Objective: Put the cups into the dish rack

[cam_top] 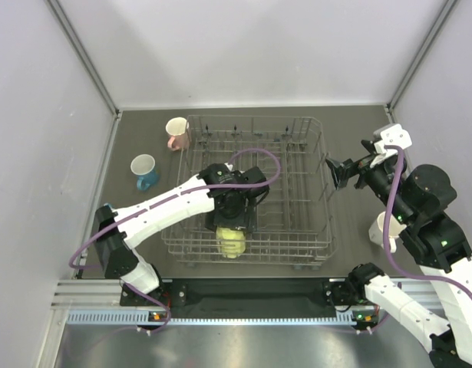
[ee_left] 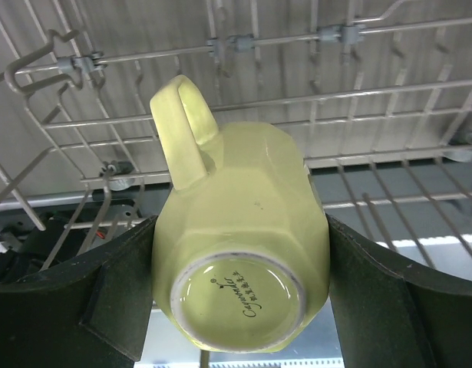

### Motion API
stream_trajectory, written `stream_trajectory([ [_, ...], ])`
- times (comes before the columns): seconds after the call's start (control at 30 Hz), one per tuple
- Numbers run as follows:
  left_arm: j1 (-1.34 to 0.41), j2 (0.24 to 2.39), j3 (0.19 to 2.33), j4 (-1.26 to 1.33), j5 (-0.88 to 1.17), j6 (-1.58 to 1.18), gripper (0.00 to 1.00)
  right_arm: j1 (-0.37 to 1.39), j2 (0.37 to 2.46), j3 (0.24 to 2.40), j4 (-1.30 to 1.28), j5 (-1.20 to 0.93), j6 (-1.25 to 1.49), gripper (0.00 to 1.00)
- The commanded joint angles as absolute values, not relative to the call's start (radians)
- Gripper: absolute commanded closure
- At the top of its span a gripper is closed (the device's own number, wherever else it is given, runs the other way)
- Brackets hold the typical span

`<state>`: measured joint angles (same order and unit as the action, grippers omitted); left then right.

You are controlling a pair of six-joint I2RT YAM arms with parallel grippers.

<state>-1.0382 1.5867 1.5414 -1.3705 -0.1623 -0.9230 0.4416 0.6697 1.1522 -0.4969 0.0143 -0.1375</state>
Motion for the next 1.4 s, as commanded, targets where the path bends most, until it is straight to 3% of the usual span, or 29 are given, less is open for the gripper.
stream_trajectory([
  [0.0, -1.049, 1.551, 1.522, -1.362, -0.215, -0.948, 1.00, 0.433, 0.664, 1.152, -0.485, 0.009, -0.135, 0.02],
  [1.1, -1.111, 1.456, 1.319, -1.218, -0.403, -1.038, 1.00, 0.433, 0.678, 1.149, -0.495, -0.025, -0.114, 0.01],
  [1.37, -1.112, 1.424, 1.249, -1.189, -0.357, -1.065, 1.00, 0.433, 0.684, 1.138, -0.494, -0.020, -0.115, 0.01],
])
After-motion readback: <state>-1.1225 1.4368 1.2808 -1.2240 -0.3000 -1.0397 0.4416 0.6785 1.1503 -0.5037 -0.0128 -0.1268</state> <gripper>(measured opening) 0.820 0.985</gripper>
